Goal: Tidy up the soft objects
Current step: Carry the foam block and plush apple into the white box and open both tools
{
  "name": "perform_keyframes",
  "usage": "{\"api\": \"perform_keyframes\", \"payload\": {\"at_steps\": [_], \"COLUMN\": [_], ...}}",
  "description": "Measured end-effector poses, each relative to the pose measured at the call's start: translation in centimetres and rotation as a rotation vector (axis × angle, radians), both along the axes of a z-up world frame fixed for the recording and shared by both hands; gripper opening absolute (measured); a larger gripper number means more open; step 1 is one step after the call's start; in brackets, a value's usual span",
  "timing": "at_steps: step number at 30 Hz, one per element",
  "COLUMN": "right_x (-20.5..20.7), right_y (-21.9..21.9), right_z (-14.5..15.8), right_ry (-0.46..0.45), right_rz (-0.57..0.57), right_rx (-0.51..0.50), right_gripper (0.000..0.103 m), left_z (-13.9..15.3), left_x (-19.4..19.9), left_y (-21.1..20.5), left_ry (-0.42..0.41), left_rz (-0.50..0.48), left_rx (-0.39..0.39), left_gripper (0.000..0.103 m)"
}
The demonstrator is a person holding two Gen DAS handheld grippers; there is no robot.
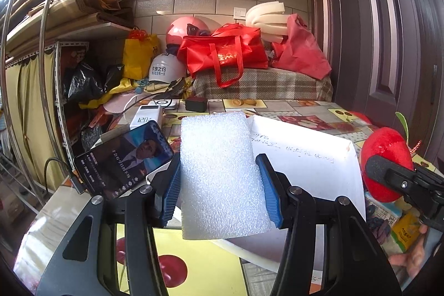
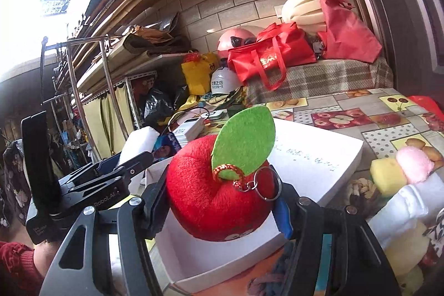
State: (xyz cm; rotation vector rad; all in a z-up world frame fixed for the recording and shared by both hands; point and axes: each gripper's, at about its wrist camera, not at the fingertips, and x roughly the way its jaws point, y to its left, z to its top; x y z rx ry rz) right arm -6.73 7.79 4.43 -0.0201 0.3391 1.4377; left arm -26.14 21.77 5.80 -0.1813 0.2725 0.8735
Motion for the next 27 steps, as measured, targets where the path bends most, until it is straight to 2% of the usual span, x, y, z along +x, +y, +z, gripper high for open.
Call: {"api": "perform_keyframes", "payload": {"at_steps": [4, 8, 15, 17, 18, 20, 21, 22, 24, 25, 27], "right_x": [2.8, 4.4, 1.7, 1.1, 0.9, 0.8, 0.7, 0.7, 0.7, 0.9, 1.1], "right_y": [-0.4, -0.5, 1.1, 2.1, 2.6, 3.7, 4.1, 4.1, 3.8, 3.6, 3.4], "right_z": [0.3, 0.0, 0.5, 0.5, 0.5, 0.4, 0.3, 0.3, 0.3, 0.3, 0.3], "right_ry": [-0.027, 0.028, -0.066, -0.09, -0.098, -0.115, -0.125, -0.133, -0.137, -0.132, -0.124], "right_rz": [-0.114, -0.158, -0.123, -0.12, -0.123, -0.132, -0.145, -0.158, -0.184, -0.19, -0.194], "right_rx": [0.016, 0.001, -0.007, -0.026, -0.036, -0.071, -0.087, -0.094, -0.083, -0.076, -0.075], "right_gripper": [0.063, 0.063, 0.063, 0.064, 0.066, 0.07, 0.075, 0.084, 0.085, 0.086, 0.086], "left_z": [0.0, 0.2, 0.1, 0.1, 0.1, 0.0, 0.1, 0.1, 0.2, 0.2, 0.2], "left_x": [2.4, 4.3, 6.1, 5.8, 5.6, 5.5, 5.6, 5.6, 5.4, 5.3, 5.1], "left_y": [0.9, 2.0, 3.1, 3.4, 3.6, 3.7, 3.6, 3.4, 3.1, 3.0, 3.2], "left_ry": [0.006, -0.006, 0.019, 0.005, -0.005, -0.003, 0.003, 0.006, 0.004, 0.002, -0.005], "left_rz": [-0.027, -0.041, -0.061, -0.059, -0.058, -0.027, -0.01, 0.001, 0.018, 0.031, 0.03], "left_rx": [-0.001, -0.021, -0.061, -0.077, -0.085, -0.089, -0.082, -0.069, -0.044, -0.04, -0.047], "left_gripper": [0.052, 0.052, 0.052, 0.053, 0.055, 0.069, 0.082, 0.088, 0.095, 0.103, 0.103]}}
